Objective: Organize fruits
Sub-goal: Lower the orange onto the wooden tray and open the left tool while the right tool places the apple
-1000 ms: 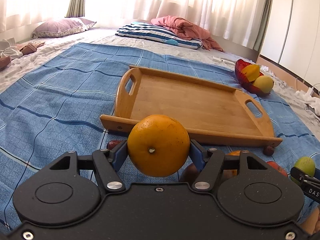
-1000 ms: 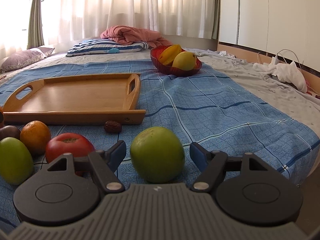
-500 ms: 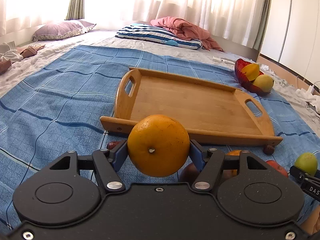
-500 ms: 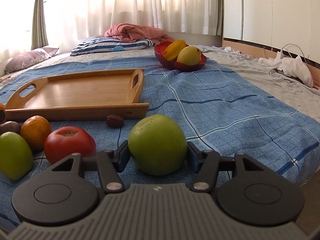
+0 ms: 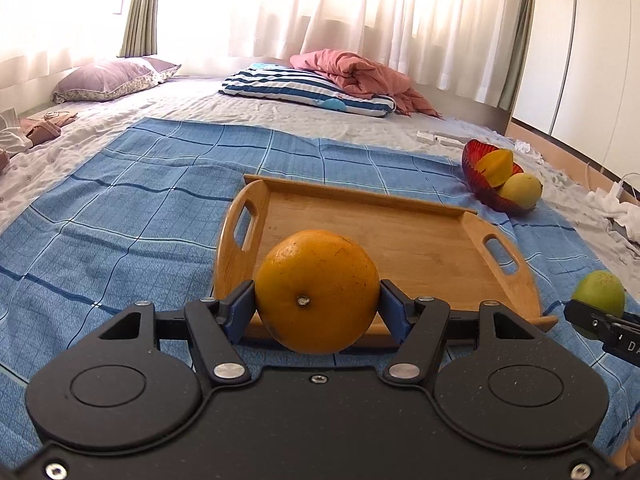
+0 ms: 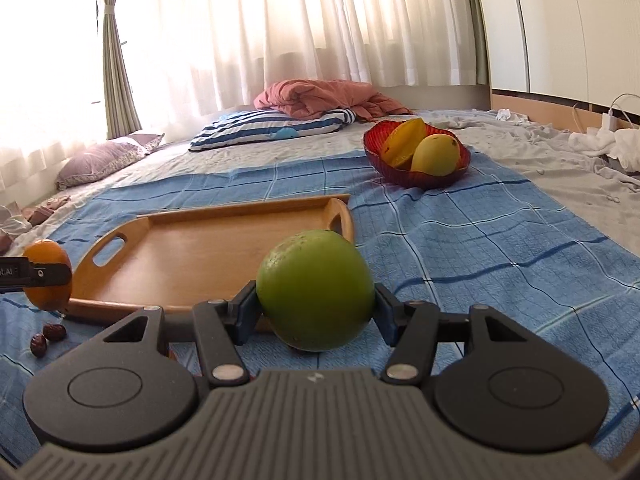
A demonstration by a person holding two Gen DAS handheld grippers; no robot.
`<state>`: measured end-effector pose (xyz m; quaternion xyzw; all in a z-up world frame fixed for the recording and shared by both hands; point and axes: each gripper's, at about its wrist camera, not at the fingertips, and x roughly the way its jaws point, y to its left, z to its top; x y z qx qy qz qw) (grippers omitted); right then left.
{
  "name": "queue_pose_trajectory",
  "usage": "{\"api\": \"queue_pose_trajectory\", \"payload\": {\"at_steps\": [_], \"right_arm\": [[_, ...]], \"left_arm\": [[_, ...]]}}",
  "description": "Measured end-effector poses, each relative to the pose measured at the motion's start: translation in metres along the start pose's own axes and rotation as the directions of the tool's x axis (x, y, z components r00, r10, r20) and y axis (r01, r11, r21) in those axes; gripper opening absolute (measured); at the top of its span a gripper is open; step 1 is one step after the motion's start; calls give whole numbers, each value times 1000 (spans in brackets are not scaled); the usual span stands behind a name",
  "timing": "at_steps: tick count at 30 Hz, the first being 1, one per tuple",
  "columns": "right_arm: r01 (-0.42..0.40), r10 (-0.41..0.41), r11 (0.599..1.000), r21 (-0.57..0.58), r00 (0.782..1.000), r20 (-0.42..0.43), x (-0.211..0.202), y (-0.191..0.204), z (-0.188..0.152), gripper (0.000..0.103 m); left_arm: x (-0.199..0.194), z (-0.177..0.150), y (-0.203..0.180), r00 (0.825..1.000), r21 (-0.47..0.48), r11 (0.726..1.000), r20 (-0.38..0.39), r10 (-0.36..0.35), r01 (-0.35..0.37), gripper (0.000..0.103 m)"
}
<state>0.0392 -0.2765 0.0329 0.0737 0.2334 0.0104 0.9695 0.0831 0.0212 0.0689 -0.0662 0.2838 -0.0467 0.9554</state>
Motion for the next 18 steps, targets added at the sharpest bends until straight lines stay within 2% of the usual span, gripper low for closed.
{"api": "queue_pose_trajectory", "payload": {"at_steps": [7,18], "right_arm": [[-67,67,998,12,997,-33,34,5,27,62],[-77,77,997,8,989,-127,87,7,41,62]], "left_arm": [[23,24,0,998,-22,999,-42,-44,44,64],[65,34,-2,994,0,1000,-107,-19,20,64]]}}
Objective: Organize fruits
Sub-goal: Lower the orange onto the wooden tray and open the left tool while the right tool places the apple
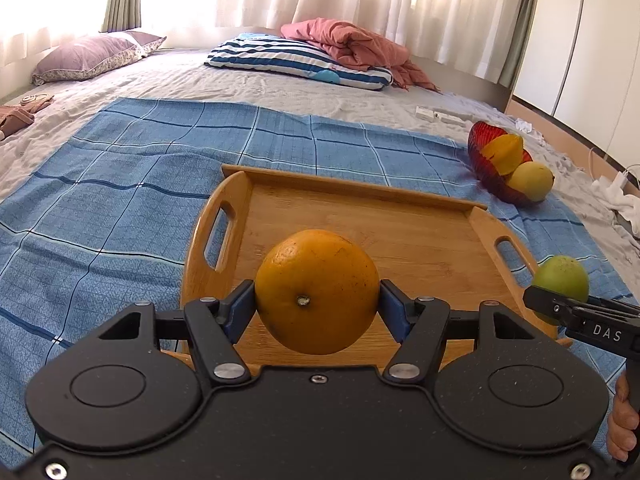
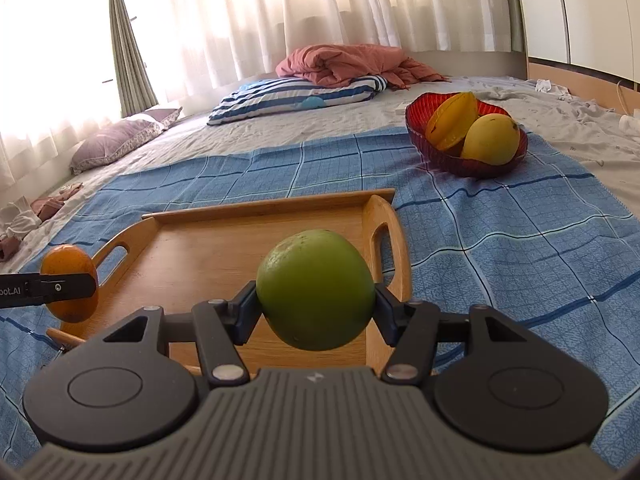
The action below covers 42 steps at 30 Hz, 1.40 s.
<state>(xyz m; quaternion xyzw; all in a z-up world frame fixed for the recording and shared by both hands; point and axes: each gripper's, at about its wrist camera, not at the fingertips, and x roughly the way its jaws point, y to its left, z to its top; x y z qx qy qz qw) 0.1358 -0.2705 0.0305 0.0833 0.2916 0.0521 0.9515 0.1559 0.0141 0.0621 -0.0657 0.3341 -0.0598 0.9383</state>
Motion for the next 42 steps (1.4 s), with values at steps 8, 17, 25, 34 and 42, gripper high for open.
{"api": "queue_pose_trajectory", "payload": {"at_steps": [8,17,25,34,42], "right_arm": [[14,-15,1000,-11,999,-53,27,3,-6,62],[8,-10,1000,-28,997,-82,45,8,6,62],[20,-25,998,-56,995,-95,69,16,27,62],[27,-29,999,-45,998,-58,82,17,56,62],[48,-53,996,-73,996,-76,112,16,67,62]], "left_arm": [[22,-2,1,999,3,1000,-31,18,-18,64],[44,14,2,999,-17,999,-42,33,-34,64],[55,37,1,998,-27,999,-33,45,-46,64],[66,63,-3,997,-21,997,-13,73,-73,63],[103,69,-6,994,20,995,-54,99,-98,63]]}}
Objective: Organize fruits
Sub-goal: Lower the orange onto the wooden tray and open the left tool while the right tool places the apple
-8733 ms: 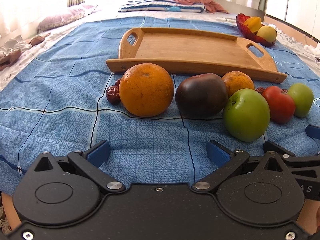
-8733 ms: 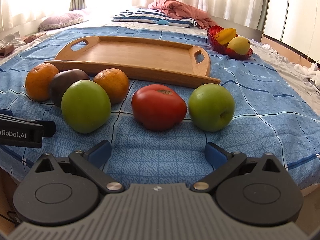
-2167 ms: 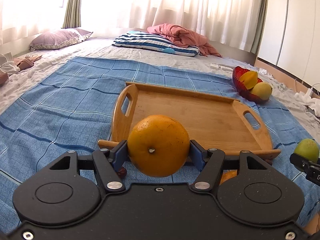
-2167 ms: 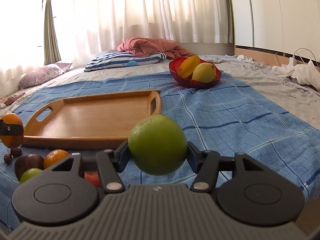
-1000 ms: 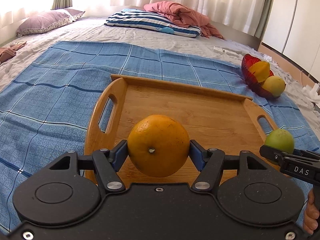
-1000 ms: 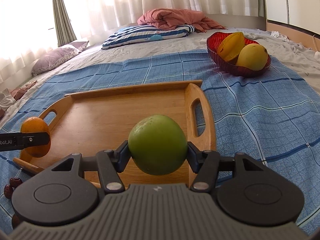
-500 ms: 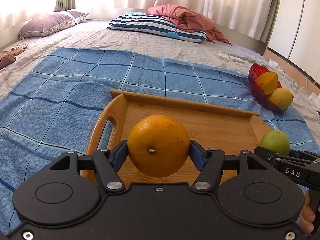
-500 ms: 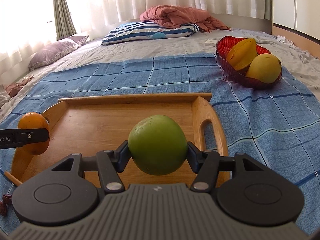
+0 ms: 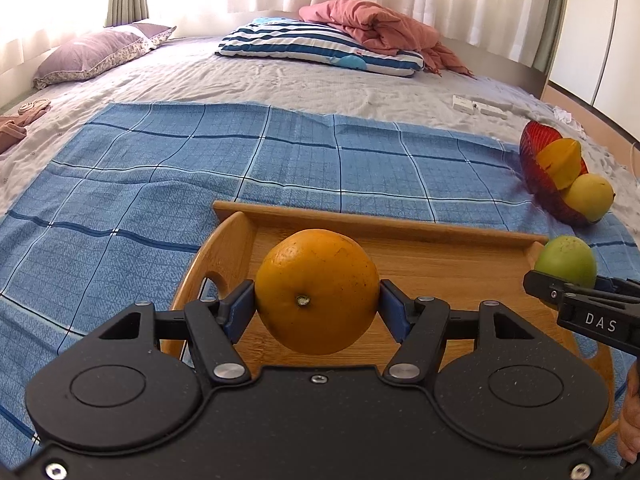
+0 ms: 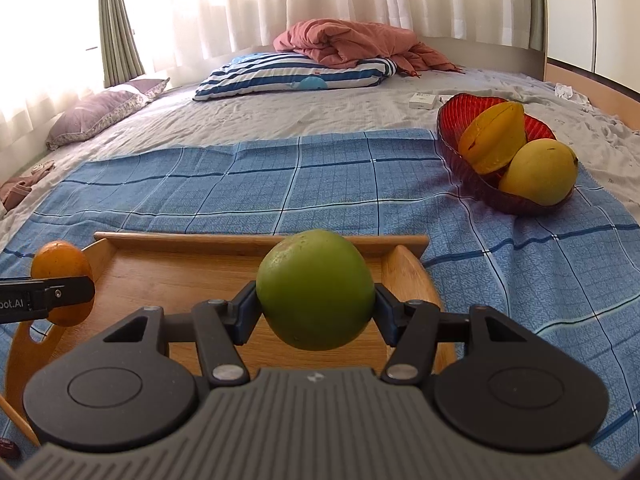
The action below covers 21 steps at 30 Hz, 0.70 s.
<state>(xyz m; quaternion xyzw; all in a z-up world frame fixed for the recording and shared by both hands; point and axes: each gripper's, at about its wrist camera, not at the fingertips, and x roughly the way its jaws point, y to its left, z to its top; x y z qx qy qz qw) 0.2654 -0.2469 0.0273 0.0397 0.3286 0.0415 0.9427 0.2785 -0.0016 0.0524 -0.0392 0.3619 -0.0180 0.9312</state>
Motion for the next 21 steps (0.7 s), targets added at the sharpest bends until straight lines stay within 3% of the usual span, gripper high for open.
{"api": "queue_pose_trajectory", "payload": {"at_steps": [12,21], "right_arm": [[6,-6,1000,4,999,-51,25,0,-12,62],[1,0,1000,9,999,-53,28,-3,-17,62]], "left_arm": [[26,-7,-6,1000,9,1000,-30,-4,4,64],[27,-9,-7,1000,18,1000,-10,0,0,64]]}}
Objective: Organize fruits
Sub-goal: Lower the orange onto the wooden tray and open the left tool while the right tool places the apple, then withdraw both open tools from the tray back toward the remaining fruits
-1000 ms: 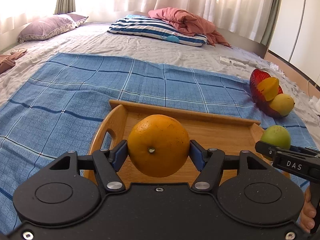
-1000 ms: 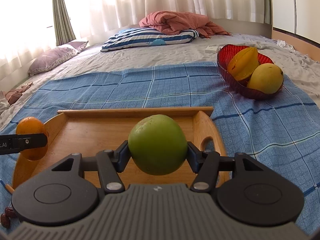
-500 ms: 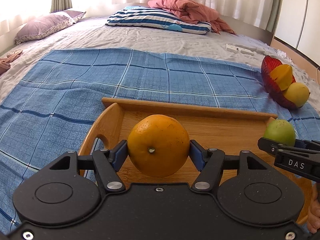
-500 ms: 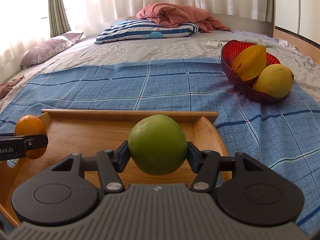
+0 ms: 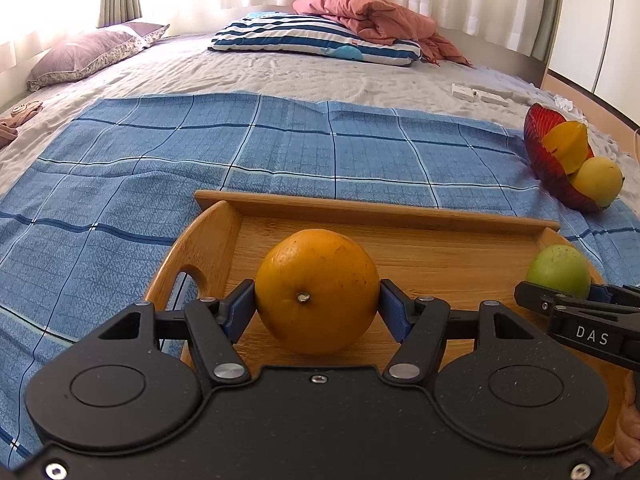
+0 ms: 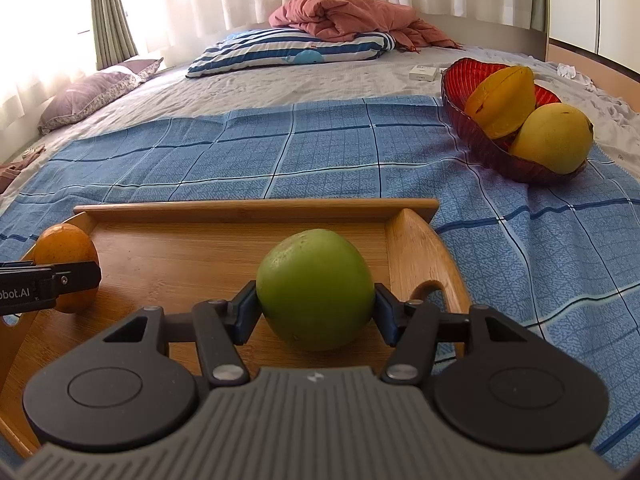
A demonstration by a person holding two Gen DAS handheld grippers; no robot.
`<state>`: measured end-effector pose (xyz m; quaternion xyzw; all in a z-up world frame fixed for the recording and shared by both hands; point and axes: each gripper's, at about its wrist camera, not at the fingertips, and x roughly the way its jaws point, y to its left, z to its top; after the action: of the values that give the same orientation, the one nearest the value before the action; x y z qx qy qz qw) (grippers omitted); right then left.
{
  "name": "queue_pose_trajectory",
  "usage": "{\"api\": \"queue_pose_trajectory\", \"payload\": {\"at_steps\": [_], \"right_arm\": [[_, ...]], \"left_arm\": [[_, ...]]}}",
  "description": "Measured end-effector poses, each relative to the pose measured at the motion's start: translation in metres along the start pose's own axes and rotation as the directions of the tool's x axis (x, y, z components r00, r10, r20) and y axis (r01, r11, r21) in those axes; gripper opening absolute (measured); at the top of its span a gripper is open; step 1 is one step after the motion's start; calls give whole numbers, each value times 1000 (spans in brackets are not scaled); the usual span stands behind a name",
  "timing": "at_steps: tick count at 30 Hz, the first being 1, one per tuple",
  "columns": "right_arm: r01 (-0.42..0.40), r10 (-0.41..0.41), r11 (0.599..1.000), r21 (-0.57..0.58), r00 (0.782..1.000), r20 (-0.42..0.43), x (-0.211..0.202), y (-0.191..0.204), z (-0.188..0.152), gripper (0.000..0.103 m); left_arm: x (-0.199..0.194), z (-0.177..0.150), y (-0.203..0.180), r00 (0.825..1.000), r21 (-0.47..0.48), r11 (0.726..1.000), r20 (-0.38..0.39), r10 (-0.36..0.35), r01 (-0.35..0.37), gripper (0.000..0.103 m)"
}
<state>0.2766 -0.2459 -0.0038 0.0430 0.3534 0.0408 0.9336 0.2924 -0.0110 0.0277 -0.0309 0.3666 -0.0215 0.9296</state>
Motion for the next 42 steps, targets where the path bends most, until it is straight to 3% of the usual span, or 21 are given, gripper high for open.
{"api": "queue_pose_trajectory", "payload": {"at_steps": [6,9,12,19,30,42], "right_arm": [[-7,7,1000,-7,1000,2,-1,-1,-2,67],[-4,4,1000,-10,1000,3,-2,-2,-5,67],[-11,11,1000,0,1000,5,-3,-5,-5,74],[-20,20,999,-27,1000,-3,-6,-4,-9,78],[-16,18,998,-64,999,30,-20,1,-16,91],[-39,42,999,-37,995,94,-55,-3,-26,103]], "left_arm": [[-3,-5,-1,1000,27,1000,19,1,-1,64],[2,-8,-2,1000,34,999,-5,10,-9,65],[8,-16,1,999,21,999,-31,27,-26,64],[7,-22,0,999,60,997,-13,39,-38,66],[-11,-25,2,1000,79,997,16,21,-22,91],[-51,-37,4,997,81,997,72,13,-19,99]]}}
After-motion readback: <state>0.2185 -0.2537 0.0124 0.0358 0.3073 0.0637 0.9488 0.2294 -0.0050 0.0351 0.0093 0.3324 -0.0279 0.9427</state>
